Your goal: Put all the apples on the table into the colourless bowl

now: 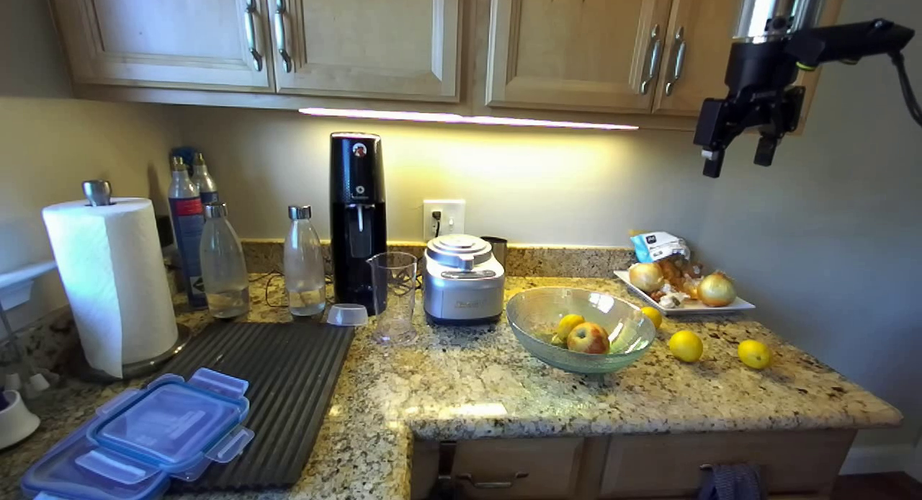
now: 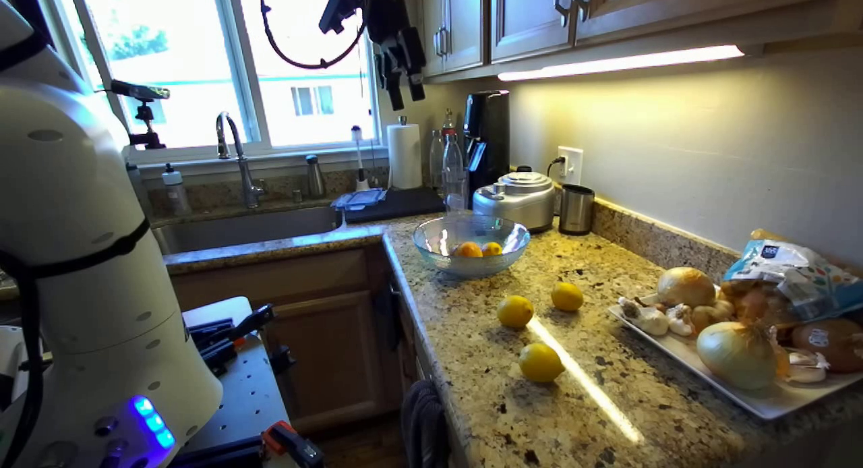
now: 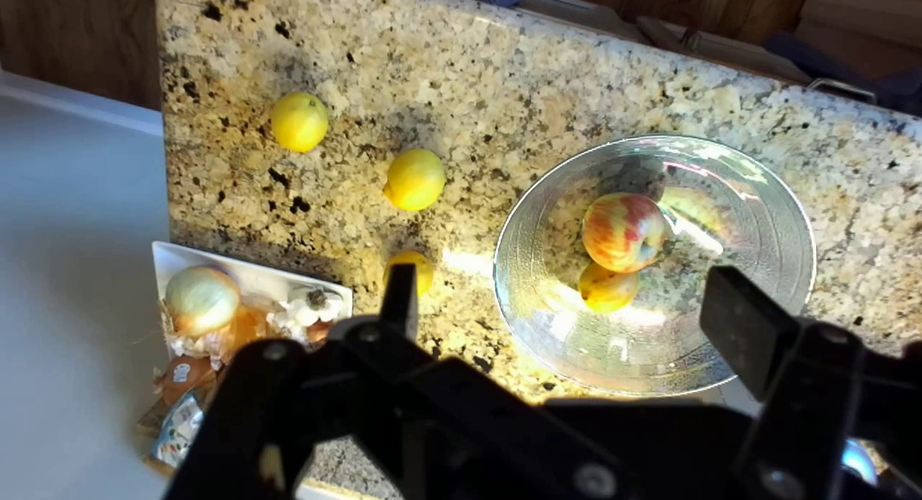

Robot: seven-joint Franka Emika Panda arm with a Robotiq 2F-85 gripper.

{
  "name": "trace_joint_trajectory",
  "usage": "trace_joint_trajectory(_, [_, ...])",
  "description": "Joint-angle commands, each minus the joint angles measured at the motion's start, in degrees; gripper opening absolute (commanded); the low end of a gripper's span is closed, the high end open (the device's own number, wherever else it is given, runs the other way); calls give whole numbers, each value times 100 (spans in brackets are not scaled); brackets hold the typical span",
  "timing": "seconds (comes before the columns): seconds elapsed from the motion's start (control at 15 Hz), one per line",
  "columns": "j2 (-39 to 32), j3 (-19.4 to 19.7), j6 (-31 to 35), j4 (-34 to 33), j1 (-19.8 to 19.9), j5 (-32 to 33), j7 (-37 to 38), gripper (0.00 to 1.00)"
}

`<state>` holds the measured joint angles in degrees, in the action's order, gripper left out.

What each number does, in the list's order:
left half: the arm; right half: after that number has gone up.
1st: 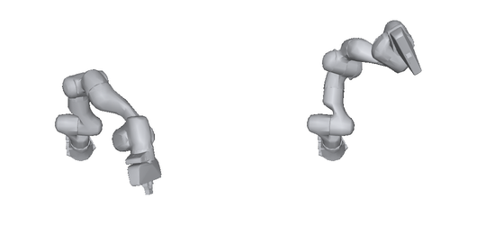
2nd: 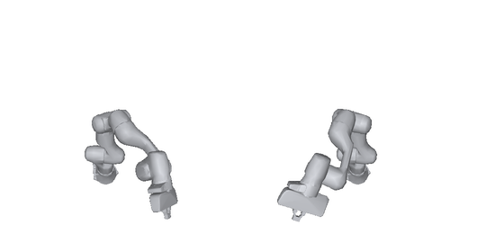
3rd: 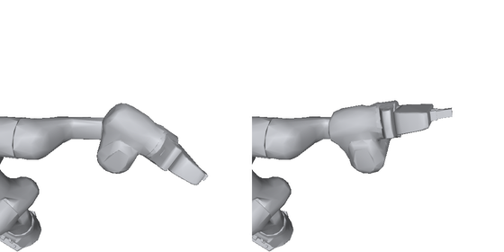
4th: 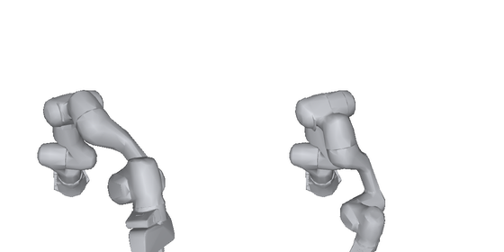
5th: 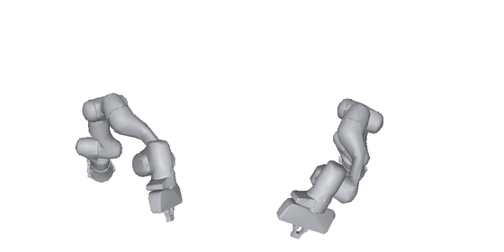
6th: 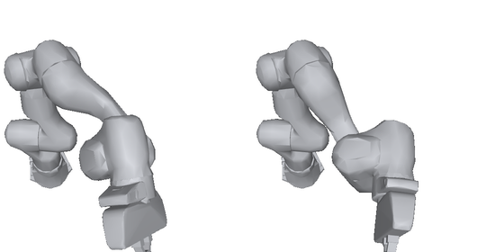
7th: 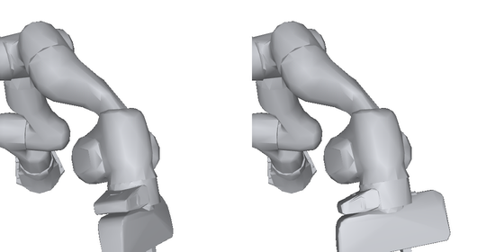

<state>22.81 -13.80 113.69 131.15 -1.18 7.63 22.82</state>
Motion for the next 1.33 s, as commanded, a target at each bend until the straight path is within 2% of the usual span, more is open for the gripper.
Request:
trace_joint_trajectory(0.0, [-313,286,331,107,143,87,185,100])
trace_joint_trajectory(0.33, [-792,551,873,229,346,206,574,100])
trace_joint_trajectory(0.53, [-975,609,950,248,356,308,840,100])
trace_joint_trajectory(0.6, [-1015,655,762,93,276,176,564,100])
trace_joint_trajectory(1.07, [-1098,663,770,93,274,214,695,100])
trace_joint_trajectory(1.27, [-1203,879,900,61,295,-31,-23,100])
